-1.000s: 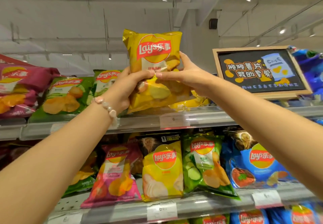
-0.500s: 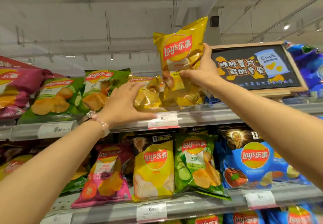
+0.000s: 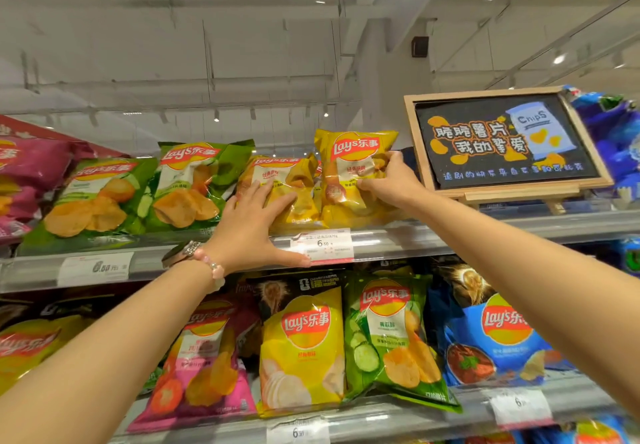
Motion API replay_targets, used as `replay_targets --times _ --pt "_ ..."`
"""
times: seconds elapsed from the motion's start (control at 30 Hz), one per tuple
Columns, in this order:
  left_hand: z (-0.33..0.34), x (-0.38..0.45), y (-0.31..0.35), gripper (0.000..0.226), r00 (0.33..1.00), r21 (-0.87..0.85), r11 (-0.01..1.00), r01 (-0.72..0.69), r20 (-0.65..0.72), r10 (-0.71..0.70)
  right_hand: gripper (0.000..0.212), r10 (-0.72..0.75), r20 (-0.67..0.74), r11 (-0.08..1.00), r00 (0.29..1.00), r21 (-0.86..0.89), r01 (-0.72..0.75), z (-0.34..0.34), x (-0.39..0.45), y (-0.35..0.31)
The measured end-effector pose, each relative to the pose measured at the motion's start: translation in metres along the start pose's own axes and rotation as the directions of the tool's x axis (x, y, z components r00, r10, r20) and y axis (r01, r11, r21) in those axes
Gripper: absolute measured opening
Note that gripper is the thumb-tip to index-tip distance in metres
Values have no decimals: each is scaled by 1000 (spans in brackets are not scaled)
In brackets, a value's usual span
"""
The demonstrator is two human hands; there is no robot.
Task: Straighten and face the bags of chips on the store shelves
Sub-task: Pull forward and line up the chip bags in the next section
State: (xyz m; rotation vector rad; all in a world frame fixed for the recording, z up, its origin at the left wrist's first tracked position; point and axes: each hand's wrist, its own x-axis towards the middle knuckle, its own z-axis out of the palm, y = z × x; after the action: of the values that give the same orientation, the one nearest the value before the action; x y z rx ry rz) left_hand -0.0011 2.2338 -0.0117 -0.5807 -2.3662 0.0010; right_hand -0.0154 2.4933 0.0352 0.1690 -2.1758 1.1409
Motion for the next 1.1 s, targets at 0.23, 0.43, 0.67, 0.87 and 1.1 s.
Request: replay_targets --times 0.23,0.43,0.67,0.87,1.1 --pt "3 0 0 140 1000 7 1000 -6 -31 6 68 -1 135 997 991 -71 11 6 11 13" --pt "5 0 0 140 999 5 1000 -6 -44 7 80 -13 54 972 998 -235 26 15 11 22" --pt "-5 -9 10 130 998 -8 1000 -7 -66 6 71 -255 -148 924 956 -330 195 10 -15 15" --pt "7 -53 37 89 952 -63 993 -104 -297 81 53 -526 -178 844 831 -231 484 9 -79 14" --pt "70 -133 49 65 899 -89 956 -279 -373 228 36 -495 -93 868 864 -23 495 26 -165 62"
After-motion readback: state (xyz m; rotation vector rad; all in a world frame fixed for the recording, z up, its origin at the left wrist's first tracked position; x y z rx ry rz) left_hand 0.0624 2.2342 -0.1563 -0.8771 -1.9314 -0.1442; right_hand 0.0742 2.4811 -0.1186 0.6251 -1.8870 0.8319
